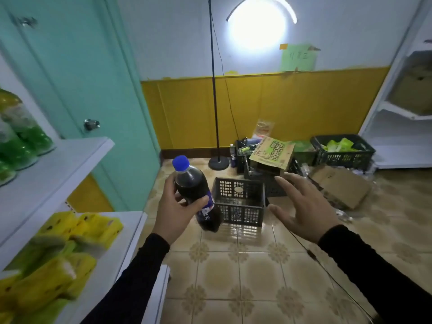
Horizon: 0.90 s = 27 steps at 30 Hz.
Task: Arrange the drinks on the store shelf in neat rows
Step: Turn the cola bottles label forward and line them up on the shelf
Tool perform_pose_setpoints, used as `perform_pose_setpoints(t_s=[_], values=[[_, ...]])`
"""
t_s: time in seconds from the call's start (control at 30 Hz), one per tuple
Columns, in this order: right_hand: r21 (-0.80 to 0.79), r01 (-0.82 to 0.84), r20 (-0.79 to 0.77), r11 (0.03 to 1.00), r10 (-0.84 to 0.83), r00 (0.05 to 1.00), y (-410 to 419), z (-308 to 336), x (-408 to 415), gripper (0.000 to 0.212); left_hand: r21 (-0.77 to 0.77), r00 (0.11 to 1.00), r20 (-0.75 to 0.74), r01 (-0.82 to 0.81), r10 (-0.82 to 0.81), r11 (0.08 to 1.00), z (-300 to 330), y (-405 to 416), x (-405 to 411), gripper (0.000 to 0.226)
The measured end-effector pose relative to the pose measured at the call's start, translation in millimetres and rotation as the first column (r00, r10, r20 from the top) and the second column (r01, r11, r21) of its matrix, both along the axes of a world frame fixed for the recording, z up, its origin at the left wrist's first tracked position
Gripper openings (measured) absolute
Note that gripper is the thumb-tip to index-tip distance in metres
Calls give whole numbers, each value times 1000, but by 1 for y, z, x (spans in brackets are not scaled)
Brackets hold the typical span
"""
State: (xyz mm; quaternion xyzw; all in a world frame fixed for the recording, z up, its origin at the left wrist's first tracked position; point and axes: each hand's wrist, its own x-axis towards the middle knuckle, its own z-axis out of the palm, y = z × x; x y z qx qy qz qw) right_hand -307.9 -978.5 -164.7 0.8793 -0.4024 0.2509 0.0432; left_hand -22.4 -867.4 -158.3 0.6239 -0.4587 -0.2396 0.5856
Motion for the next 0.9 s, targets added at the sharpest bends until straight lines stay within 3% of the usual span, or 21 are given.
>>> perform_pose_setpoints(t_s=[0.37,0.67,0.9], values=[[119,131,-7,984,-131,991,-200,-53,47,65,169,994,101,31,-48,985,-39,-246,63,68],[339,85,-101,937,-54,993,-403,-134,78,67,318,980,199,-35,-31,947,-110,-442,77,70],[432,155,-197,888,-74,978,-521,-228,118,64,464,983,152,19,-101,886,-205,-592,114,70]])
